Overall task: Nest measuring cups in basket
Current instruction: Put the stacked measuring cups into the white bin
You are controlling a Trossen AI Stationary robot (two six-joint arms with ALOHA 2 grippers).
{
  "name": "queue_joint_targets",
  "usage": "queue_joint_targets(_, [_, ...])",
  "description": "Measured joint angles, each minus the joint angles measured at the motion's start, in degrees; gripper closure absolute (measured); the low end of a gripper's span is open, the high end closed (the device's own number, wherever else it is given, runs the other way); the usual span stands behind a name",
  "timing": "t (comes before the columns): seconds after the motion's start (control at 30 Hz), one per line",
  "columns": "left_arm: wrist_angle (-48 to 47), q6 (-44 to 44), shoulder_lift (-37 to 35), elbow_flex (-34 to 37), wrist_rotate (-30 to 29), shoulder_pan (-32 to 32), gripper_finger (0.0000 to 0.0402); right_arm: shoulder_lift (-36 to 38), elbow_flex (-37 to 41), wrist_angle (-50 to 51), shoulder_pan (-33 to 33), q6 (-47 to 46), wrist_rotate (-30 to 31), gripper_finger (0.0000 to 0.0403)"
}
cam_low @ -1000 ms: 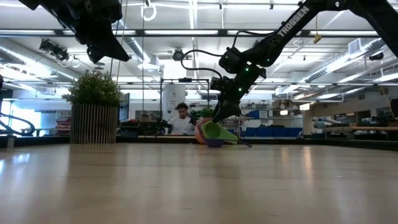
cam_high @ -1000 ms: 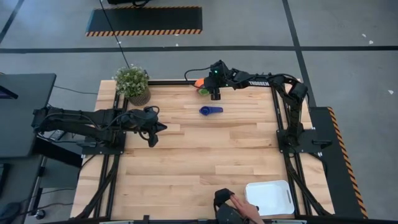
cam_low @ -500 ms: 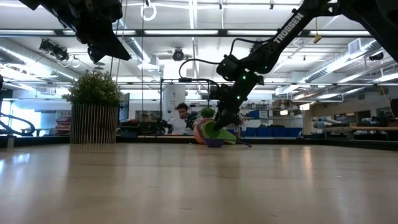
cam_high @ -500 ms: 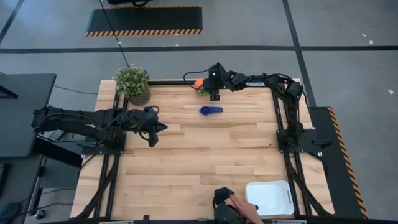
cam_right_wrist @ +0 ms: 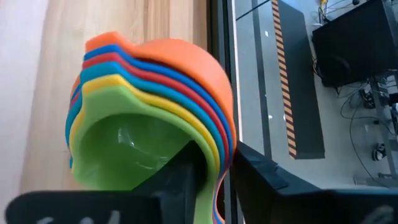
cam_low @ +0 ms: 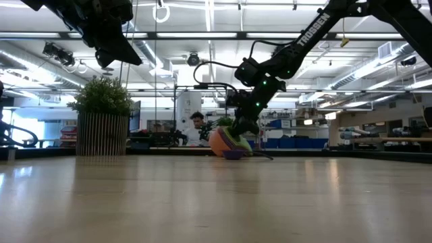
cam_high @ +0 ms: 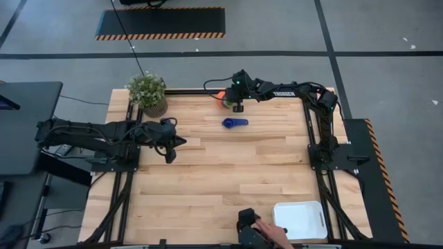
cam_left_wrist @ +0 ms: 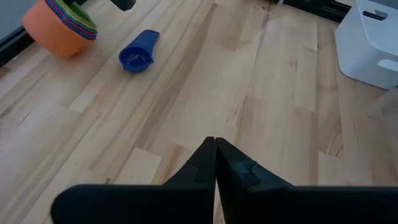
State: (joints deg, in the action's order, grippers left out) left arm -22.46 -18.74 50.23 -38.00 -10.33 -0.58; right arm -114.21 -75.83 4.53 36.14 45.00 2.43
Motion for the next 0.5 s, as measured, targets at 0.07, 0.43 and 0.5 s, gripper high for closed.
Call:
queue_joint_targets(0.07, [-0.01,0.00,0.00,0.00,0.00,0.00,0.0388,0.02,0.00,0.03,-0.02,-0.04,-0.24,0.0314])
queue_joint_targets(0.43, [0.00,0.00,0.01,0.00,0.00,0.01,0.0388,0.44,0.02,0.27,-1.70,0.66,-0.05,0.0323])
queue_joint_targets(0.5, [0.00,0.00,0.01,0.00,0.00,0.01,0.0388,0.59,0.02,0.51,-2.17,1.06,-0.10,0.0324])
